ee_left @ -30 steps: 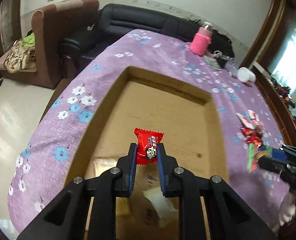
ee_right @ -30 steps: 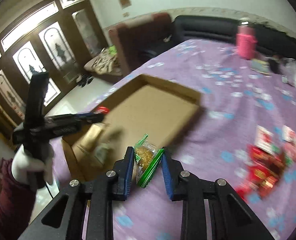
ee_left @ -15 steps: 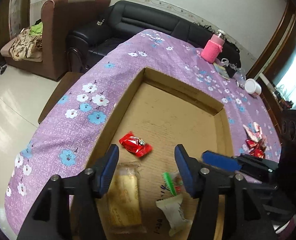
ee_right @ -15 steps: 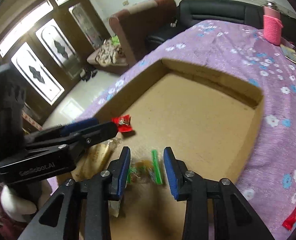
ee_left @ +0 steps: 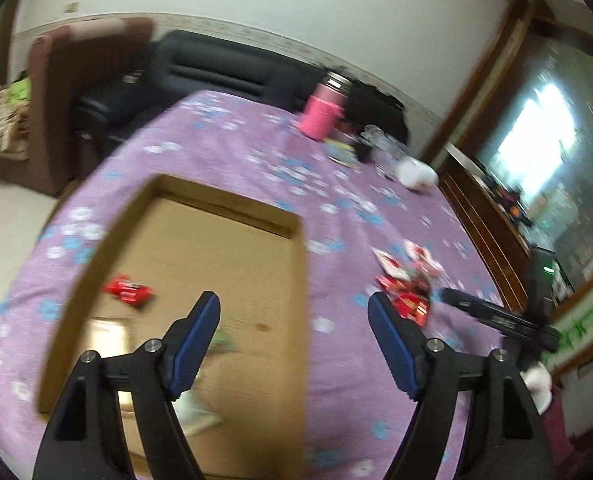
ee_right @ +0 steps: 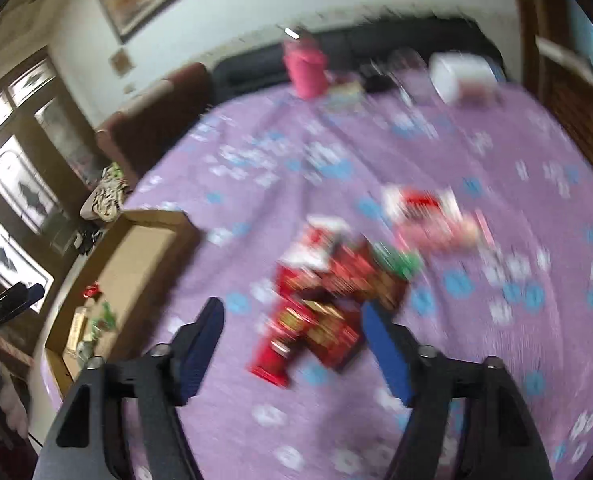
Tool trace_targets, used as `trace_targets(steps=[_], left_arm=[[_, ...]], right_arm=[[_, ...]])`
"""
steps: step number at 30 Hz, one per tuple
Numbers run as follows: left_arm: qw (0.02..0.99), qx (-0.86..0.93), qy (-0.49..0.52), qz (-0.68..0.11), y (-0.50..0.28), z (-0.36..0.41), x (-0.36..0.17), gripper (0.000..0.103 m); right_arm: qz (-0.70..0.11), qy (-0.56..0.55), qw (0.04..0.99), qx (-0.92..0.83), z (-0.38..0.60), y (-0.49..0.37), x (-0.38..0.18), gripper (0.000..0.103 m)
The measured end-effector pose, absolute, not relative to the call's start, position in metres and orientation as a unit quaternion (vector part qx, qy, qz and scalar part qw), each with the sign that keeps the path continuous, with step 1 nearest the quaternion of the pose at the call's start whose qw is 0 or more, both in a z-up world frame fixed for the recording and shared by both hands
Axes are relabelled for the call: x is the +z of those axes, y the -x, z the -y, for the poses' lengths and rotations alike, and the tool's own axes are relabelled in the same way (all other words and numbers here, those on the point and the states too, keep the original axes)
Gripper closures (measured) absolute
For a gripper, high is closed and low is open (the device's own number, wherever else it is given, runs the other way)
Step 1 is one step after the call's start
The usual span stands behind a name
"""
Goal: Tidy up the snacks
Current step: 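Grasp the red snack packet with the left tool while the right tool grasps a red triangular packet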
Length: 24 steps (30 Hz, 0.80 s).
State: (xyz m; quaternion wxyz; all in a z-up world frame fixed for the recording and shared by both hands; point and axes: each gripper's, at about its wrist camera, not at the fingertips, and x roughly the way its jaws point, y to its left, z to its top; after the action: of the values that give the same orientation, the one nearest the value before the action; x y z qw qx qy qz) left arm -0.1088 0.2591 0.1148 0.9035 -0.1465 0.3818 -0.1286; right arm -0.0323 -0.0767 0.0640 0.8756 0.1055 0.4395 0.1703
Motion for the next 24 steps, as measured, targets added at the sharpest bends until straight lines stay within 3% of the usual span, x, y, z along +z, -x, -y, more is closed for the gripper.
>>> trace_targets(steps=[5,11,13,15,16,18,24], left_arm=[[0.895,-0.154,0.100,-0.406,0.102,-0.206,0.103,0.027],[0.882,-0.178,0.077,-0.429,0.094,-0.161,0.080,0.027],[0.876,-0.187,0.074,-0.439,0.088,-0.147,0.070,0.027],[0.871,-0.191,0.064,-0.449,0.082,-0.132,0.060,0.027],[0.869,-0.192,0.059,-0.452,0.080,-0.126,0.056,0.027],[0.864,-0.197,0.048,-0.462,0.075,-0.111,0.046,0.027],[0.856,-0.220,0.019,-0.468,0.059,-0.070,0.027,0.028]], right_arm=[[-0.456,-0.094,0.872,0.150,0.082,0.031,0.036,0.047],[-0.448,-0.101,0.873,0.165,0.079,0.017,0.023,0.048],[-0.456,-0.117,0.863,0.183,0.075,0.009,0.018,0.073],[-0.461,-0.144,0.851,0.204,0.081,0.010,0.015,0.082],[-0.461,-0.148,0.850,0.209,0.083,0.012,0.015,0.091],[-0.461,-0.154,0.848,0.211,0.088,0.016,0.017,0.095],[-0.470,-0.173,0.844,0.193,0.109,0.021,0.013,0.094]])
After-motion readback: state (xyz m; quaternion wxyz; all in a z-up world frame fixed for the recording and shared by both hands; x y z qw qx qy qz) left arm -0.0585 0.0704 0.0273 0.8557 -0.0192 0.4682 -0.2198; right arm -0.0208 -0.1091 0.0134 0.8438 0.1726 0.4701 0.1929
